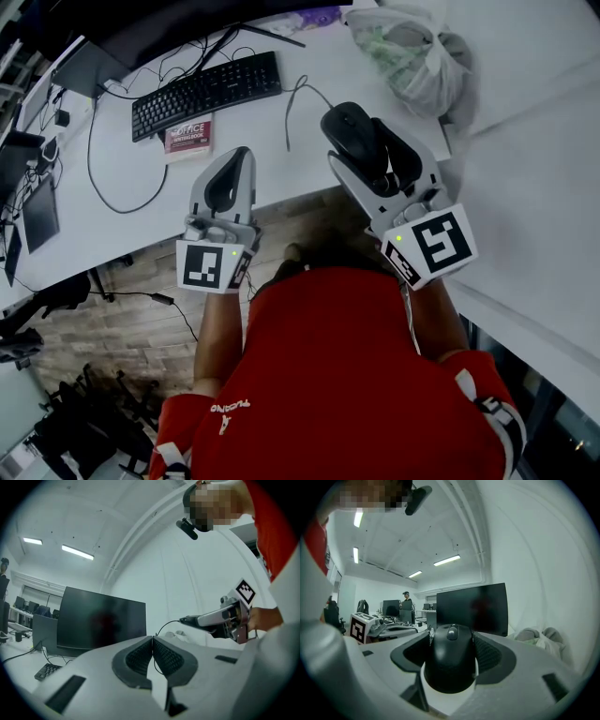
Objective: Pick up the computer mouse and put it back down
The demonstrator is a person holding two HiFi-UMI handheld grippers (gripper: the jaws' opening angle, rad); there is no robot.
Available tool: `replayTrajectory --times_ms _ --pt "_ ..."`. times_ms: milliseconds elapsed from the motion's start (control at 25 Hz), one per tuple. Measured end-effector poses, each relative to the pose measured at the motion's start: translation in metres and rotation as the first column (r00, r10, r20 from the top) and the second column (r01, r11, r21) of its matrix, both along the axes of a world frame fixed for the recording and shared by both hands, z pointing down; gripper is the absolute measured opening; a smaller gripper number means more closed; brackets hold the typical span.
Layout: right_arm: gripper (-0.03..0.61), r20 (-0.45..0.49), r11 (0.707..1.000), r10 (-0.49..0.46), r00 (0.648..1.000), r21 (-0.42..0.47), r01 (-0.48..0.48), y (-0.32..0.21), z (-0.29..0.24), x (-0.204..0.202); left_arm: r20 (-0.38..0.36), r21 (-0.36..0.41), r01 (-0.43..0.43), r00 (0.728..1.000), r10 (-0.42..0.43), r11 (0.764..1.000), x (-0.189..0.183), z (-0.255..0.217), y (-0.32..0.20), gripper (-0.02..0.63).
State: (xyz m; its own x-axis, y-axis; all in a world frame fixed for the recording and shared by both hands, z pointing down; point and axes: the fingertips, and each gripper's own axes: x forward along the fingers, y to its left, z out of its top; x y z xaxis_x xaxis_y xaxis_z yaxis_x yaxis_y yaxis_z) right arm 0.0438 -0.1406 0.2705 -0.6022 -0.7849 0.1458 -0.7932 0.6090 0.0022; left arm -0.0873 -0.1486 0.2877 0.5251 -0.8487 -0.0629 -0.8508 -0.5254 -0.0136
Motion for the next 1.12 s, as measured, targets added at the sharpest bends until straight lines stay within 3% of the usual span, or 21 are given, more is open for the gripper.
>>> replayTrajectory --times_ms 720,1120 --pt "0.293 -0.090 0.991 0.043 0.995 -0.120 -0.054 -0.042 0.089 0.011 0.006 -0.031 0.020 1.000 -0.020 0.999 0.002 0.016 -0.012 0.009" --pt "0.293 -0.193 0.977 0.048 0.980 -0.194 -0.086 -0.074 0.160 0.017 0.018 -0.061 0.028 0.999 -0.027 0.998 0.003 0.027 -0.019 0.011"
